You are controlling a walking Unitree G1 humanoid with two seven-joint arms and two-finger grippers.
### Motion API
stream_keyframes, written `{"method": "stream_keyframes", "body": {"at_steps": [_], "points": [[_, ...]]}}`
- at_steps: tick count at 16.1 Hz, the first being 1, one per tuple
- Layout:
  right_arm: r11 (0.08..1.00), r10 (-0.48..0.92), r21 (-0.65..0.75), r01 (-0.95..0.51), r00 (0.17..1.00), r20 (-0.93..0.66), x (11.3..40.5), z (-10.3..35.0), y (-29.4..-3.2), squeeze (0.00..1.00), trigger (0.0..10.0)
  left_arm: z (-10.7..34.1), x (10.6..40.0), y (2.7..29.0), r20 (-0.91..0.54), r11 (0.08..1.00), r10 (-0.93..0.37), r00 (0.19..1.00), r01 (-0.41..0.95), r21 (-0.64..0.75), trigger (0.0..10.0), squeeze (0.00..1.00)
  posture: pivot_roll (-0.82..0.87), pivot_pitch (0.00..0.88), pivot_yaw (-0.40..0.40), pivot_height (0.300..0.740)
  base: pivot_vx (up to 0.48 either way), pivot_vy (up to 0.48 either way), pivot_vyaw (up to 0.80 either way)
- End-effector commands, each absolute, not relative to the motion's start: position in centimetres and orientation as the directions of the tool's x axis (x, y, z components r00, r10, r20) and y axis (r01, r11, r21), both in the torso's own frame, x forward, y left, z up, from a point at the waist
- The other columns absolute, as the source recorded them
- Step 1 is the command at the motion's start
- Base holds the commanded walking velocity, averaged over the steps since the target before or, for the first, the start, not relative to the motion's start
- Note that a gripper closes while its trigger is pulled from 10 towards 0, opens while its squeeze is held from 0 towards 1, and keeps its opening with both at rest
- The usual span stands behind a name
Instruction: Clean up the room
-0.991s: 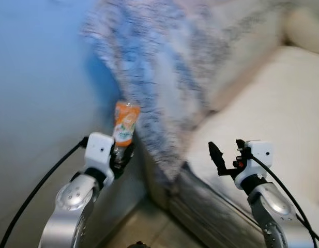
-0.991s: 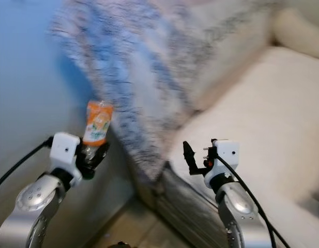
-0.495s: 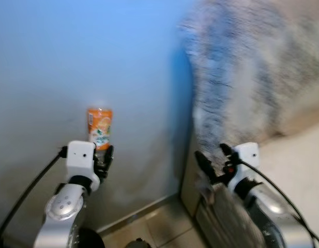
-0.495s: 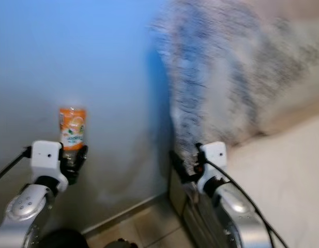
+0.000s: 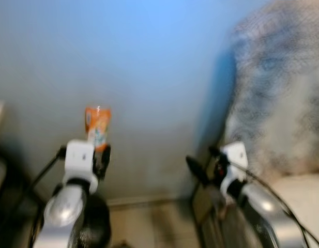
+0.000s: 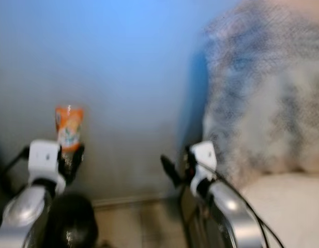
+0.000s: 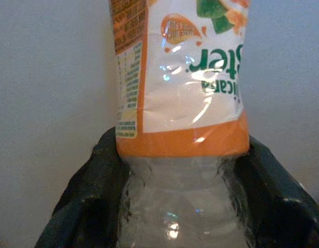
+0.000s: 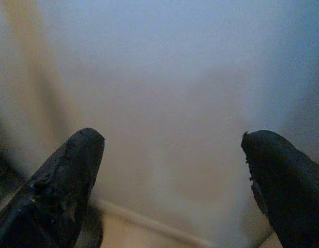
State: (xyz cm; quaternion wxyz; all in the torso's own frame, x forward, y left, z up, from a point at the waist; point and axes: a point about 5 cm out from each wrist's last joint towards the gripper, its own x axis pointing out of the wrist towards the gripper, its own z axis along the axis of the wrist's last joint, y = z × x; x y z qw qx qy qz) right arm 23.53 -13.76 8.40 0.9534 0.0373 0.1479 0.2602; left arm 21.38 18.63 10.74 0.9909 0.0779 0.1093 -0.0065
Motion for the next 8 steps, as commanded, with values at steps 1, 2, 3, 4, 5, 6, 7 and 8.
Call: {"method": "stream_keyframes", "body": {"at_steps": [1, 2, 3, 4, 5, 6, 7, 8], "points": [[0.869, 0.494, 0.129, -0.477, 0.829, -0.263, 23.7, 8.6, -14.5, 0.00, 10.0, 11.2, 21.6, 18.3, -0.199, 0.987, 0.001, 0.980, 0.031, 0.159, 10.0, 0.00, 0.09, 0.000, -0.017, 0.740, 0.000, -0.360, 0.80], [0.868, 0.497, 0.125, -0.481, 0.826, -0.267, 23.9, 8.5, -14.6, 0.00, 10.0, 11.1, 21.5, 18.2, -0.203, 0.990, 0.003, 0.979, 0.025, 0.137, 10.0, 0.00, 0.09, 0.000, -0.018, 0.740, 0.000, 0.000, 0.80], [0.859, 0.508, 0.103, -0.501, 0.814, -0.282, 24.0, 8.1, -14.5, 0.00, 10.0, 11.1, 21.4, 18.3, -0.196, 0.990, 0.015, 0.981, 0.012, 0.139, 10.0, 0.00, 0.09, 0.000, -0.019, 0.740, 0.000, 0.000, 0.80], [0.859, 0.509, 0.106, -0.500, 0.813, -0.282, 24.1, 8.1, -14.4, 0.00, 10.0, 11.2, 21.3, 18.3, -0.186, 0.986, 0.022, 0.982, 0.010, 0.165, 10.0, 0.00, 0.10, 0.000, -0.026, 0.740, 0.000, 0.000, 0.80], [0.858, 0.512, 0.115, -0.501, 0.812, -0.281, 24.1, 8.0, -14.3, 0.00, 10.0, 11.2, 21.3, 18.4, -0.180, 0.982, 0.026, 0.983, 0.008, 0.187, 10.0, 0.00, 0.10, 0.000, -0.027, 0.740, 0.000, 0.000, 0.80], [0.854, 0.518, 0.119, -0.506, 0.807, -0.284, 24.1, 8.0, -14.2, 0.00, 10.0, 11.3, 21.3, 18.4, -0.174, 0.980, 0.022, 0.985, 0.013, 0.200, 10.0, 0.00, 0.12, 0.000, -0.034, 0.740, 0.000, 0.000, 0.80], [0.846, 0.531, 0.125, -0.518, 0.796, -0.290, 24.2, 7.7, -13.9, 0.00, 10.0, 11.4, 21.4, 18.4, -0.169, 0.976, 0.017, 0.985, 0.020, 0.216, 10.0, 0.00, 0.13, 0.000, -0.038, 0.740, 0.000, 0.000, 0.80], [0.837, 0.544, 0.126, -0.532, 0.785, -0.297, 24.1, 7.4, -13.7, 0.00, 10.0, 11.5, 21.4, 18.3, -0.169, 0.976, 0.013, 0.985, 0.024, 0.215, 10.0, 0.00, 0.13, 0.000, -0.038, 0.740, 0.000, 0.000, 0.80]]}}
